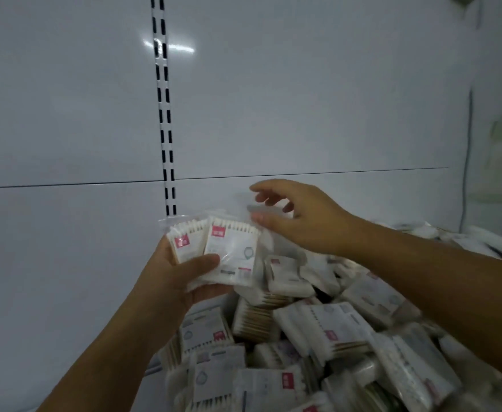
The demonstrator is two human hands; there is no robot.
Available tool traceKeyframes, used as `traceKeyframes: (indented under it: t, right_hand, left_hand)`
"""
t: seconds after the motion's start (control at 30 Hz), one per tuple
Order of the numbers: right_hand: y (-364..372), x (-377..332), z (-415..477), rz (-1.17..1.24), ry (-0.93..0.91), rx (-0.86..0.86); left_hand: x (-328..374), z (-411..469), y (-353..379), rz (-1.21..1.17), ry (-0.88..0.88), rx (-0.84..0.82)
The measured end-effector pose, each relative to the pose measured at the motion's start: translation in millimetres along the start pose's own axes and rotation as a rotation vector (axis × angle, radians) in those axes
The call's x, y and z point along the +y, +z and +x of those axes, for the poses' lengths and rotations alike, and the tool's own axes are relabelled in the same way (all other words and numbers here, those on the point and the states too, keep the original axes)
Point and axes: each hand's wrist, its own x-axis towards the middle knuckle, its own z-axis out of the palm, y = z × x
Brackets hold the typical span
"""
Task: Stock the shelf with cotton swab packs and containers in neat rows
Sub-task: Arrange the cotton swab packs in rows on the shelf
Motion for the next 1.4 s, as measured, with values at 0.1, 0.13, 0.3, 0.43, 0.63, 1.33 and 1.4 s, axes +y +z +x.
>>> traceKeyframes:
  t: [0.1,0.13,0.3,0.43,0.63,1.33,1.4]
  right_hand:
    - [-37,47,-13,-0.277,0.248,-0.206]
    - [-42,58,-22,-0.366,0.299,-0.345]
    - [-15,78,-51,-0.492,0.302,-0.505]
    - [-5,75,-53,-0.510,0.224,-0.340]
    - [-27,56,-63,-0.254,0.075,0.067]
    - [157,-371,-44,0.671,-0.640,-0.394]
    - [186,-426,-57,0.876,-0.553,-0.732]
  left_hand:
    - [-7,3,-2,-0.014,0.012,0.060]
    - [-10,4,-2,-0.008,0.006,0.073]
    - [-24,5,2,0.008,-0.070,0.107]
    - [-30,-2,8,0.036,-0.109,0.128]
    - [-13,-6,25,0.040,-0.037,0.206]
    - [182,-396,-111,0.152,0.267,0.832]
    - [203,-450,-130,0.193,0.258,0.873]
